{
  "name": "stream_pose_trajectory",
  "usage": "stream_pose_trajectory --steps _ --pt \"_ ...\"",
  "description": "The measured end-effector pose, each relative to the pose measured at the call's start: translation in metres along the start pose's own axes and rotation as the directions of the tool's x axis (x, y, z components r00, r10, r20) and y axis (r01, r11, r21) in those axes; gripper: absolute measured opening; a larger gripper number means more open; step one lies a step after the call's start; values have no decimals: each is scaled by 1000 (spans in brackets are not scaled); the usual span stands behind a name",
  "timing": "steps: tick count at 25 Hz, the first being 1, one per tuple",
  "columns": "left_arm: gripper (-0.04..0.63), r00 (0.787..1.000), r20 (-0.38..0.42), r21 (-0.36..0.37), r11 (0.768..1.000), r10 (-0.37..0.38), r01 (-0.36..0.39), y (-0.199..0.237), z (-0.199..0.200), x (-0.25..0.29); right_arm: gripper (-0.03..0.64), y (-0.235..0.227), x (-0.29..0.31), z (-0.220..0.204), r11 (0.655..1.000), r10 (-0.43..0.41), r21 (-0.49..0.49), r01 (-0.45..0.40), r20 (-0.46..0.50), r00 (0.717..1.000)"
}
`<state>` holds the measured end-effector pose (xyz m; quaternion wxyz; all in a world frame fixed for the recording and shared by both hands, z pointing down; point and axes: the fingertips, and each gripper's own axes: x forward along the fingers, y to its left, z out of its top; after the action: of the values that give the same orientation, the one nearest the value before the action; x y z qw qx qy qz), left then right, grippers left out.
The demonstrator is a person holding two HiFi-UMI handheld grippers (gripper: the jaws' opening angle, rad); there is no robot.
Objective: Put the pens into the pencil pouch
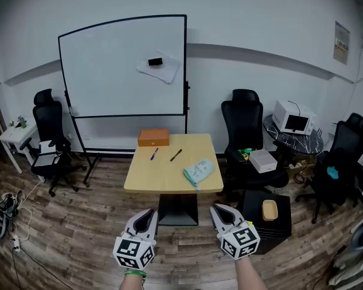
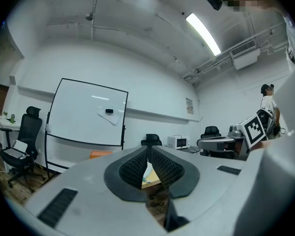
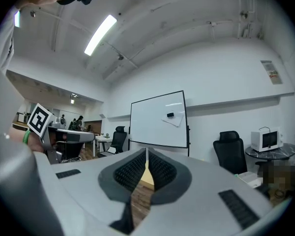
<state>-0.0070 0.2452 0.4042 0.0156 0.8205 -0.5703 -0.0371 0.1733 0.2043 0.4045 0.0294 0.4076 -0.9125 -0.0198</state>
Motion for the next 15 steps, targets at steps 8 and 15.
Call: stream_pose_trajectory --steps 8,15 --pt "281 999 36 -8 999 -33 34 -9 3 4 256 4 1 -4 999 42 7 -42 -3 999" --pt "319 999 28 9 999 -38 38 -10 1 8 388 -2 4 -7 999 32 8 -31 -10 999"
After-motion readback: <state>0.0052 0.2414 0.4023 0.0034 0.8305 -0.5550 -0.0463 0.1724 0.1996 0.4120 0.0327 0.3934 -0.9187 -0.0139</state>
